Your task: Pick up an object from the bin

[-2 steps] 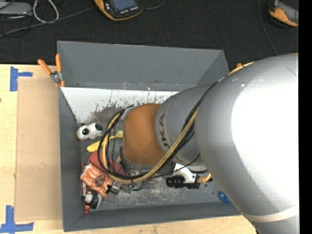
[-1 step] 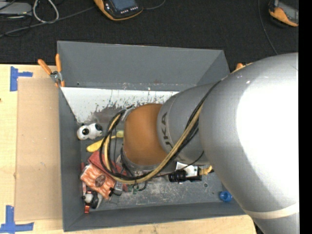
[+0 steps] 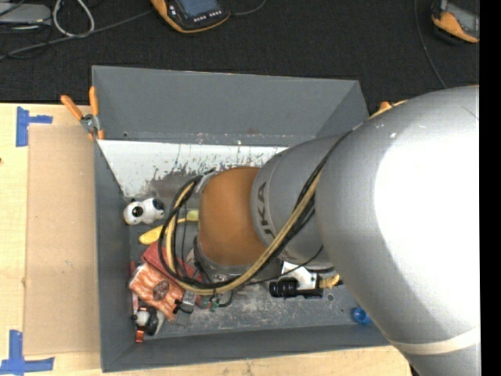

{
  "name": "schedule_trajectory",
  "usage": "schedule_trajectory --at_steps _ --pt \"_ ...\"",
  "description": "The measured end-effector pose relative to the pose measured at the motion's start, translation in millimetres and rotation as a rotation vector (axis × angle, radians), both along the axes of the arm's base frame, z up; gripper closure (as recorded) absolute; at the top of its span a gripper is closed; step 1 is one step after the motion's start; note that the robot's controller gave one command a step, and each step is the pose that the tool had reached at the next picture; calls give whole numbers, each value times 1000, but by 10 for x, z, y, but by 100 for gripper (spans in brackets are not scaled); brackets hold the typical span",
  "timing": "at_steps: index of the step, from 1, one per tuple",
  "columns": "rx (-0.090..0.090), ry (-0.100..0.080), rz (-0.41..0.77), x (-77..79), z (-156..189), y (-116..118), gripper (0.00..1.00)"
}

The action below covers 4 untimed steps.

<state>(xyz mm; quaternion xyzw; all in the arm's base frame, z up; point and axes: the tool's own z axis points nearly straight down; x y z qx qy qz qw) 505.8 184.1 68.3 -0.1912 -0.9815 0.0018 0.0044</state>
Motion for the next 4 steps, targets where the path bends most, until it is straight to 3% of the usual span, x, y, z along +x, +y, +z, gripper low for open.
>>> schedule_trajectory --at_steps 1,2,3,4 --pt "0 0 77 5 -3 -12 100" --pt "0 0 76 5 -3 -13 100" --pt "-5 13 75 -32 178 -31 100" --pt "-2 4 77 -3 613 -21 100"
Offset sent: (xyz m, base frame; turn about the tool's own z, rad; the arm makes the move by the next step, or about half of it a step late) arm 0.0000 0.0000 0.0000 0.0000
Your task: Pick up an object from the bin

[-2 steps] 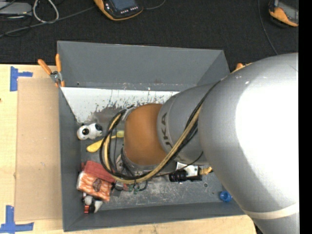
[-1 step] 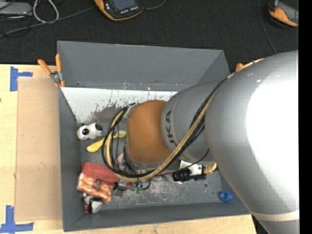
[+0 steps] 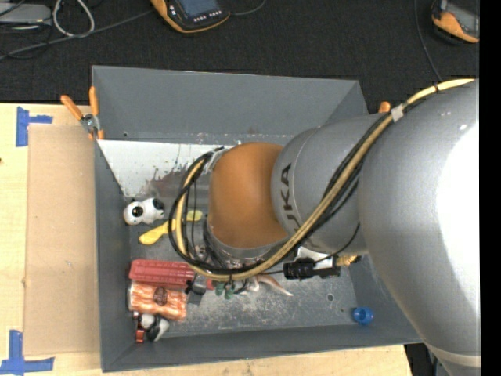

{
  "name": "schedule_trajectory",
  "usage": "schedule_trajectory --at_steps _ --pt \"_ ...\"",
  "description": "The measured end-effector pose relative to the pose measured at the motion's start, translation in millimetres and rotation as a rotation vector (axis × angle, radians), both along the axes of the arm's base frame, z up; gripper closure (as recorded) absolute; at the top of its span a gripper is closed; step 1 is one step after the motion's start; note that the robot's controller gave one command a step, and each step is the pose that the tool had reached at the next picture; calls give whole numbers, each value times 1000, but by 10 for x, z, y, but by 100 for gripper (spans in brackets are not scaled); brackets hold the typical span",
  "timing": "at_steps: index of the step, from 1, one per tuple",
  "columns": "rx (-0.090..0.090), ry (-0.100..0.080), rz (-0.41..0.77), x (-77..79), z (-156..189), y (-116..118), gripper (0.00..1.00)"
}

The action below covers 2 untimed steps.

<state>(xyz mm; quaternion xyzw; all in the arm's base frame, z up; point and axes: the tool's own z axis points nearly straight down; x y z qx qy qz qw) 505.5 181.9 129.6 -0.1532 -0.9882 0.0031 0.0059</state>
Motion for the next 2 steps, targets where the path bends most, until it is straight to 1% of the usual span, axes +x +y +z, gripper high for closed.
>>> schedule_trajectory --at_steps 1,2 --pt "-3 8 1 -20 344 -13 100" --pt "-4 12 1 -25 727 -15 100"
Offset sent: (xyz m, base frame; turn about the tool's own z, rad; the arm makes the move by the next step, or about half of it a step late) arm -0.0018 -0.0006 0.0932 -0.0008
